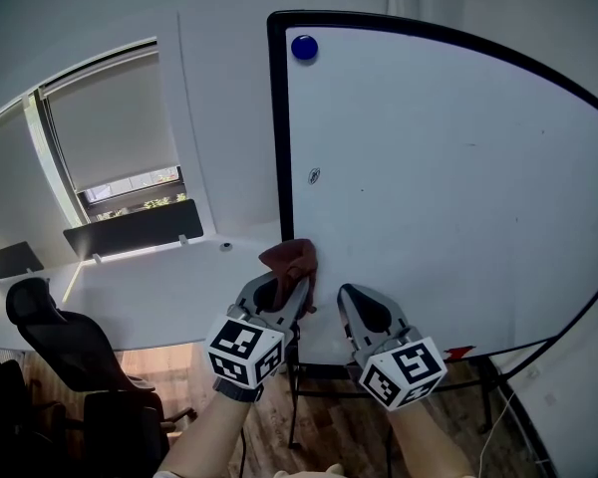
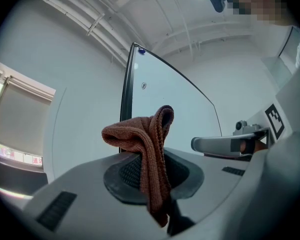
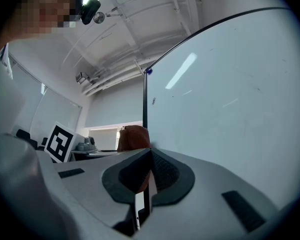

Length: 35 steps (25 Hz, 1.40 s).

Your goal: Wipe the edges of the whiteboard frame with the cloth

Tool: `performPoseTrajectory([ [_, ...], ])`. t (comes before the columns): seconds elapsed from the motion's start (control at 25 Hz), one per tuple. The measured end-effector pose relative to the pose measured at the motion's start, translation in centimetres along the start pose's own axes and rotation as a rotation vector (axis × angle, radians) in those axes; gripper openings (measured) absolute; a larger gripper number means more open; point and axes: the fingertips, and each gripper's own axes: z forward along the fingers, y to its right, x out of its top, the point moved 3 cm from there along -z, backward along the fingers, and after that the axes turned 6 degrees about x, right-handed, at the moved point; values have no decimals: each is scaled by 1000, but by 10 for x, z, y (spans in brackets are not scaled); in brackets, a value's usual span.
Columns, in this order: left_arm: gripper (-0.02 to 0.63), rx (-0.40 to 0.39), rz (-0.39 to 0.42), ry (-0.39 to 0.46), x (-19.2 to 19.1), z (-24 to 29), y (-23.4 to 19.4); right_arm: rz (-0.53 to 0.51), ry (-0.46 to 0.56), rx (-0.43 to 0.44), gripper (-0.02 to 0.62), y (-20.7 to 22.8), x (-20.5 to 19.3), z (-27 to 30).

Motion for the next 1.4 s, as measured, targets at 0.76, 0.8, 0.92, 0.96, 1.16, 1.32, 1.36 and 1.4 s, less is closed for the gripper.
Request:
performPoseTrajectory([
  [0.76, 65, 2, -26, -3, -7, -22, 22, -16, -48, -4, 2, -3, -9, -12],
  [0.8, 65, 2, -26, -3, -7, -23, 23, -15, -49, -3, 2, -4, -9, -13],
  [0.92, 65, 5, -26, -6, -9, -25, 24, -11, -53, -1, 2, -5, -11, -14],
  [0.96, 66, 6, -26, -7, -9, -26, 24, -10, -52, 2, 2, -6, -12, -14],
  [1.16, 66, 7, -30, -10, -12, -28, 22, 13, -31, 35, 3, -10, -11, -13],
  [1.32, 66, 9, -30, -15, -16, -31, 22, 32, -21, 41, 3, -10, -12, -14],
  [1.36, 66, 10, -31, -16, -16, -31, 21, 34, -22, 40, 3, -10, -13, -14],
  [1.4, 66, 12, -32, -18, -18, -31, 20, 35, -23, 39, 3, -10, -14, -14],
])
